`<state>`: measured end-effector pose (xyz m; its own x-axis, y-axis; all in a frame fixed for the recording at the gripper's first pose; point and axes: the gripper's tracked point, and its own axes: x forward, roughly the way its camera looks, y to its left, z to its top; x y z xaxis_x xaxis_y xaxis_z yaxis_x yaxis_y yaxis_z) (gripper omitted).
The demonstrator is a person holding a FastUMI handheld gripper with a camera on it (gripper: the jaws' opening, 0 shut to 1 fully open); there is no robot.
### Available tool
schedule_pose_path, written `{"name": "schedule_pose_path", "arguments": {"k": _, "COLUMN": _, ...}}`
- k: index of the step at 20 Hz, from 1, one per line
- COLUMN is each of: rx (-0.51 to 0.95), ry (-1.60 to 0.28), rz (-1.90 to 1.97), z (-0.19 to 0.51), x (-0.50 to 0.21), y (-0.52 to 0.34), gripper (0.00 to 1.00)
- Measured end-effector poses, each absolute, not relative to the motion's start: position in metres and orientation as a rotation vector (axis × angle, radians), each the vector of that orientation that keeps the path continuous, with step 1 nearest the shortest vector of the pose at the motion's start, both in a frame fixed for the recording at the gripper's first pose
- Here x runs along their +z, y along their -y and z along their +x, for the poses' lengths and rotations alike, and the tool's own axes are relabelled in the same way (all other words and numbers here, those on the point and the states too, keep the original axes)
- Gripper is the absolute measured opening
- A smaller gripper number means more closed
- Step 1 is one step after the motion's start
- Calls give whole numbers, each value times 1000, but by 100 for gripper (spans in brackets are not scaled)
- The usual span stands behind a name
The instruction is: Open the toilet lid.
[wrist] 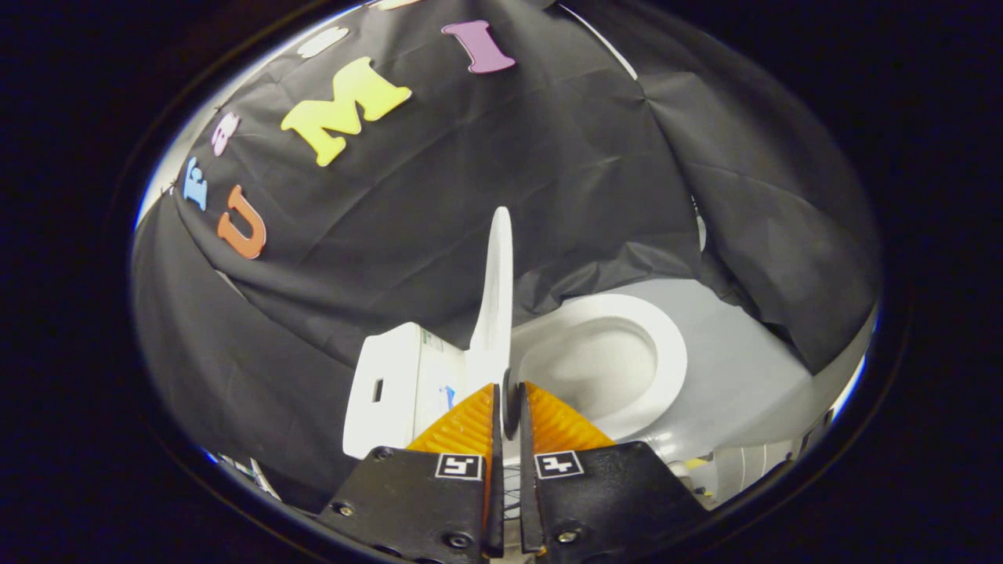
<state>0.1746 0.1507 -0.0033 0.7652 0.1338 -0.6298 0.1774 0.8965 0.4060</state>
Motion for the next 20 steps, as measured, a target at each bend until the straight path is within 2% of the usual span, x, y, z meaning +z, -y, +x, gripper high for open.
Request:
{"name": "schedule_pose_path", "arguments": {"k": 14, "rx": 23, "ry": -687, "rz": 325, "z": 178, "x": 19, "y": -211, "gripper": 12}}
{"name": "schedule_pose_path", "arguments": {"k": 20, "rx": 45, "ry": -680, "rz": 264, "z": 176, "x": 26, "y": -235, "gripper": 15}}
